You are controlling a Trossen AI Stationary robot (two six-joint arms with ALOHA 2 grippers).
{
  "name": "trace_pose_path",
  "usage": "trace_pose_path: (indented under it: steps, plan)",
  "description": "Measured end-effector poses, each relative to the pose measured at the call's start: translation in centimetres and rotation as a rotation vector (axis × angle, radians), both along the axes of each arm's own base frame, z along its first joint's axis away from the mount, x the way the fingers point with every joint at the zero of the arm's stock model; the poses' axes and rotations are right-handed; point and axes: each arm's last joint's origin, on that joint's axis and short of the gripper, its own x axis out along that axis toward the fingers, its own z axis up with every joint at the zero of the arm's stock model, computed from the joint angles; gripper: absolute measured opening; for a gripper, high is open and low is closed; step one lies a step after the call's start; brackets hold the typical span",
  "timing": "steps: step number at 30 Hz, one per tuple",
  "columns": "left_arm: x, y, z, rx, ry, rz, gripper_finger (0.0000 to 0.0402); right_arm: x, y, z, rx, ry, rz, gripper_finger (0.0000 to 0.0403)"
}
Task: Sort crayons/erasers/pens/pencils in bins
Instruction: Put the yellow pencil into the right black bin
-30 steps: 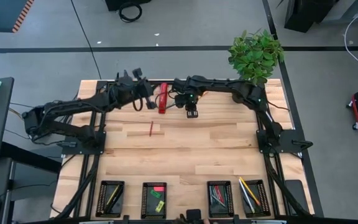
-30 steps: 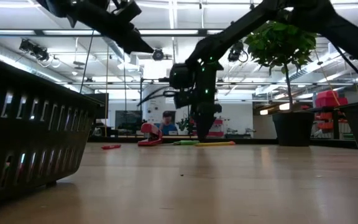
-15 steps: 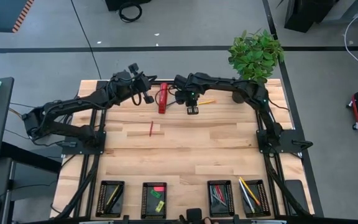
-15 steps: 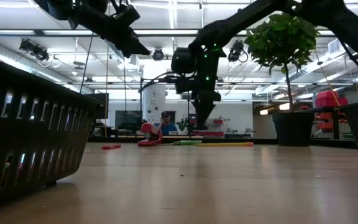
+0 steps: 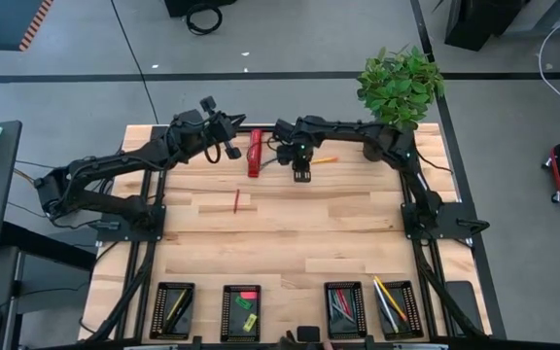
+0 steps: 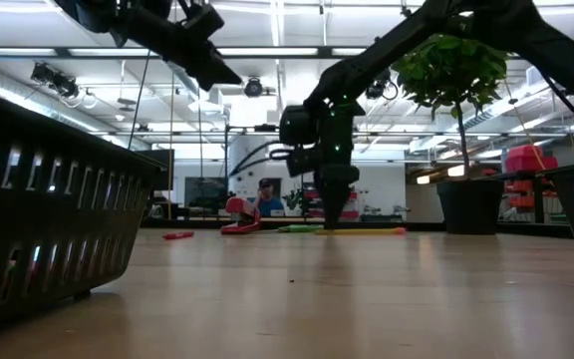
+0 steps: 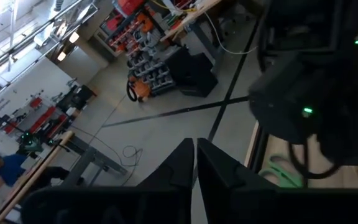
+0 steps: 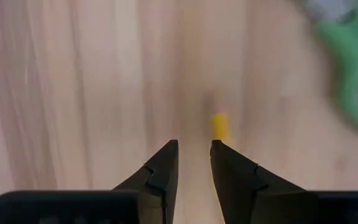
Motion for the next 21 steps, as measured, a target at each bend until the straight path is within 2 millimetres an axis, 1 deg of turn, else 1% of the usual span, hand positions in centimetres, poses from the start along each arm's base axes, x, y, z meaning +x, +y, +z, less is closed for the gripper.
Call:
trace_pose_path:
  steps: [3, 8, 13, 16, 17, 19, 21]
  plan:
    - [0.0, 0.0, -0.1, -0.007, 0.008, 0.001, 0.0031, -0.2, 0.6, -1.2, 0.007, 0.016, 0.007, 0.0101]
    - [0.0, -0.1, -0.3, -0.020, 0.028, -0.001, 0.0023, -0.6, 0.7, -2.0, 0.012, 0.007, -0.016, 0.0101]
    - [0.0, -0.2, -0.6, -0.032, 0.052, -0.004, 0.0018, -0.5, 1.1, -1.2, 0.044, -0.013, -0.041, 0.0101]
    - [-0.1, -0.2, -0.8, -0.040, 0.068, 0.000, 0.0021, -0.2, 1.5, 0.2, 0.044, -0.068, -0.004, 0.0101]
    - [-0.1, -0.1, -0.8, -0.040, 0.069, 0.004, 0.0022, -0.1, 1.5, 0.9, 0.037, -0.108, 0.009, 0.0101]
    - [-0.1, -0.1, -0.8, -0.043, 0.075, 0.007, 0.0025, 0.0, 1.1, 1.6, 0.048, -0.169, 0.014, 0.0101]
    - [-0.1, -0.1, -0.8, -0.041, 0.076, 0.008, 0.0027, -0.1, 0.4, 1.6, 0.072, -0.215, 0.005, 0.0101]
